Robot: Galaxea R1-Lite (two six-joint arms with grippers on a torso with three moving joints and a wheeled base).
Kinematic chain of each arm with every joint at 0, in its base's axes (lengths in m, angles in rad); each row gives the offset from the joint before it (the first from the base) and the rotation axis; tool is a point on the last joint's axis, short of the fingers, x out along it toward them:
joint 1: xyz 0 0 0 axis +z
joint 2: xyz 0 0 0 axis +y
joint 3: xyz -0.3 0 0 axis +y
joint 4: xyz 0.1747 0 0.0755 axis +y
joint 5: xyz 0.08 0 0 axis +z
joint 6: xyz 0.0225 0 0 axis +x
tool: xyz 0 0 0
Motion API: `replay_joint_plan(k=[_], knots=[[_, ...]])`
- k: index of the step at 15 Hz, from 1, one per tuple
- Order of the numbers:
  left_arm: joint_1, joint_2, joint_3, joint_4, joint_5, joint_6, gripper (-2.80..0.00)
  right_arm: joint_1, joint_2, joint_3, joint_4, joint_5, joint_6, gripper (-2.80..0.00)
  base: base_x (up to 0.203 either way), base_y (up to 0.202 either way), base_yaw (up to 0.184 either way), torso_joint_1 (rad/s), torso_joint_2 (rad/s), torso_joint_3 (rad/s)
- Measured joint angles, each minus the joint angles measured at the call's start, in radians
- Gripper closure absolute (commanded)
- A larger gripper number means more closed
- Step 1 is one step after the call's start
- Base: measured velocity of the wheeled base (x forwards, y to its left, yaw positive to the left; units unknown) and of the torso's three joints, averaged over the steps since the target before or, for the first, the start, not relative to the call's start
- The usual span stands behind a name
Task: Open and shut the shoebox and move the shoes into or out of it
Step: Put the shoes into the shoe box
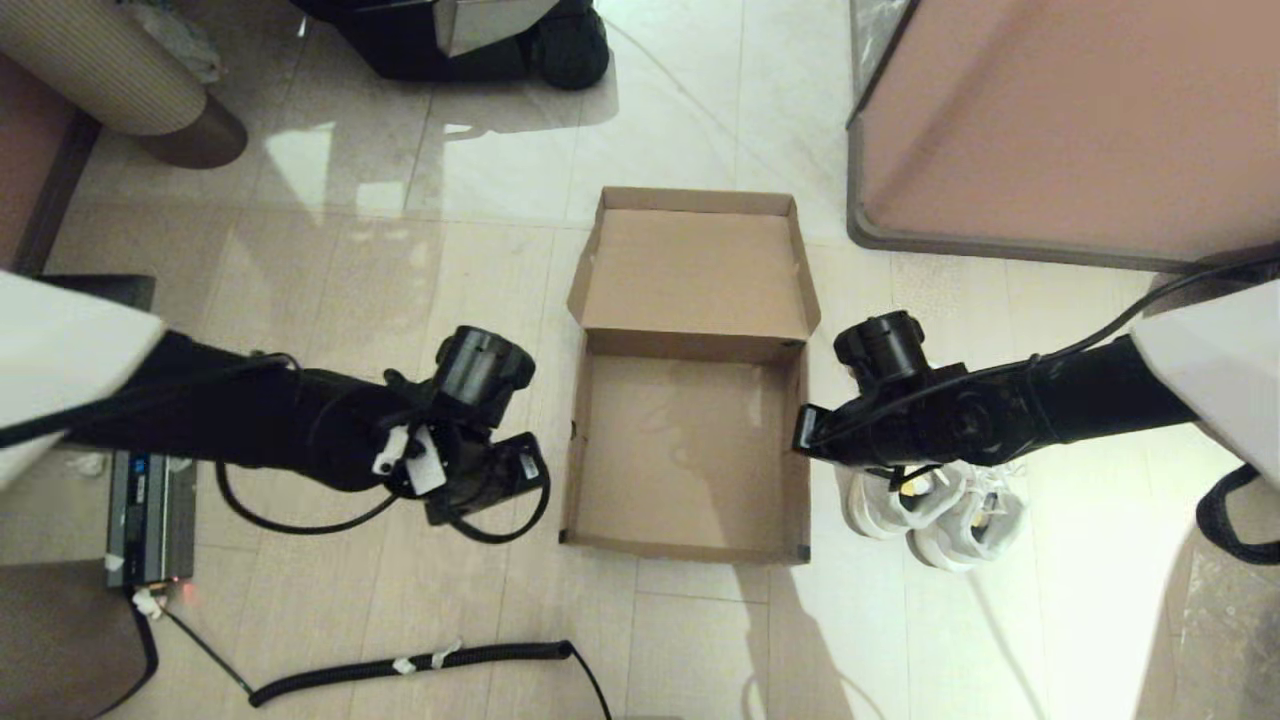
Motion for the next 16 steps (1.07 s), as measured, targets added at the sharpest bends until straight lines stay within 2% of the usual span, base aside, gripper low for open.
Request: replay_joint_plan(k=[2,6,9,13,16], knots=[[-0.016,0.091,-0.059,-0.138,0.0,0.011,0.0,0.036,0.032,0.002,-0.018,-0.025,0.0,0.0,0.0,0.0,0.0,0.0,0.0,0.0],[-0.101,0.202,-0.089,-0.255,0.028,0.012,0.0,0.08,0.078,0.007,-0.02,-0.07,0.008,0.0,0.0,0.0,0.0,0.0,0.0,0.0],[-0.145,0.257,-0.09,-0.259,0.077,0.019,0.0,0.092,0.089,0.02,-0.032,-0.073,0.025,0.0,0.0,0.0,0.0,0.0,0.0,0.0],[-0.155,0.312,-0.102,-0.261,0.113,0.046,0.0,0.096,0.132,0.035,-0.135,-0.12,0.036,0.0,0.0,0.0,0.0,0.0,0.0,0.0],[-0.158,0.35,-0.103,-0.265,0.13,0.062,0.0,0.097,0.154,0.084,-0.15,-0.146,0.032,0.0,0.0,0.0,0.0,0.0,0.0,0.0]])
